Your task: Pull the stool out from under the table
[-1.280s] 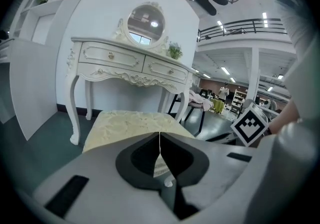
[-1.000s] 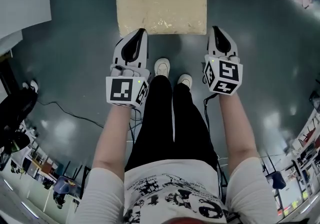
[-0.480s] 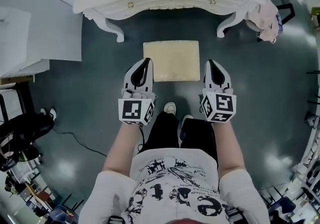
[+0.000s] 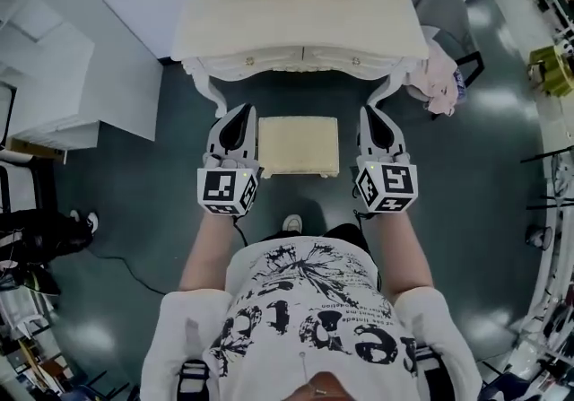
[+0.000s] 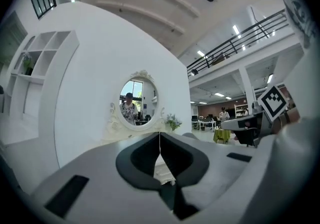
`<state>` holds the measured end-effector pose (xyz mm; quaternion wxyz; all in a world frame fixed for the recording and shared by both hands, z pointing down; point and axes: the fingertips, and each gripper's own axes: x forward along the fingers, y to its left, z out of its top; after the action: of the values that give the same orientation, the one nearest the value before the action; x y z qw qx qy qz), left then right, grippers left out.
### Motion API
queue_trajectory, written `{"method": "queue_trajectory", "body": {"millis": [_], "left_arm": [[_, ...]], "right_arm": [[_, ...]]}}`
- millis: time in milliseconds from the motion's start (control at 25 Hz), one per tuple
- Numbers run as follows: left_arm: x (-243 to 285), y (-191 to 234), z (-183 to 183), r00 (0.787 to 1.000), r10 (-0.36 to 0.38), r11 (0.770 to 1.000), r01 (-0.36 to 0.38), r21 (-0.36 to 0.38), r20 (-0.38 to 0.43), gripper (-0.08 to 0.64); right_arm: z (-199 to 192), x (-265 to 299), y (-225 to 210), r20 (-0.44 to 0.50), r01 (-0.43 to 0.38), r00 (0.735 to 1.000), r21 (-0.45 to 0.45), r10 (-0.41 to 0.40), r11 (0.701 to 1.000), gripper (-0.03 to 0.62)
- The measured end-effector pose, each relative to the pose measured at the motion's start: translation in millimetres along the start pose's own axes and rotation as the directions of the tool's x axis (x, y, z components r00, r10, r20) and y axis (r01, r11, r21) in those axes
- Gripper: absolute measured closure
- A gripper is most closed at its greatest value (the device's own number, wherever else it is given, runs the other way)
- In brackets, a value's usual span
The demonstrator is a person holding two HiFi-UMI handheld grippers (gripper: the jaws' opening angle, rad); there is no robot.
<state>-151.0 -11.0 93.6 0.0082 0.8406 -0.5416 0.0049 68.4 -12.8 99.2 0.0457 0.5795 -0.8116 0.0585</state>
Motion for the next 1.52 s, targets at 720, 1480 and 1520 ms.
{"method": "queue_trajectory", "body": {"millis": [720,1480,1520], "left_arm": [[-32,-18,74,0.997,-0.063,0.996,0.060,0.063,0.050,0.540],[-32,-8,69,0.999,-0.045,0.997,0.043,0.068,0.027,0.540],[-32,-8,67,0.999,-0.045,0.997,0.044,0.066,0.024,0.539]], "right_arm": [[41,-31,50,0.092,-0.122,0.988,-0.045,0.126,0.991,0.575],[46,-11,71,0.079,-0.163,0.982,-0.081,0.169,0.983,0.575],[44,-11,71,0.076,-0.162,0.983,-0.080,0.168,0.984,0.575]]}}
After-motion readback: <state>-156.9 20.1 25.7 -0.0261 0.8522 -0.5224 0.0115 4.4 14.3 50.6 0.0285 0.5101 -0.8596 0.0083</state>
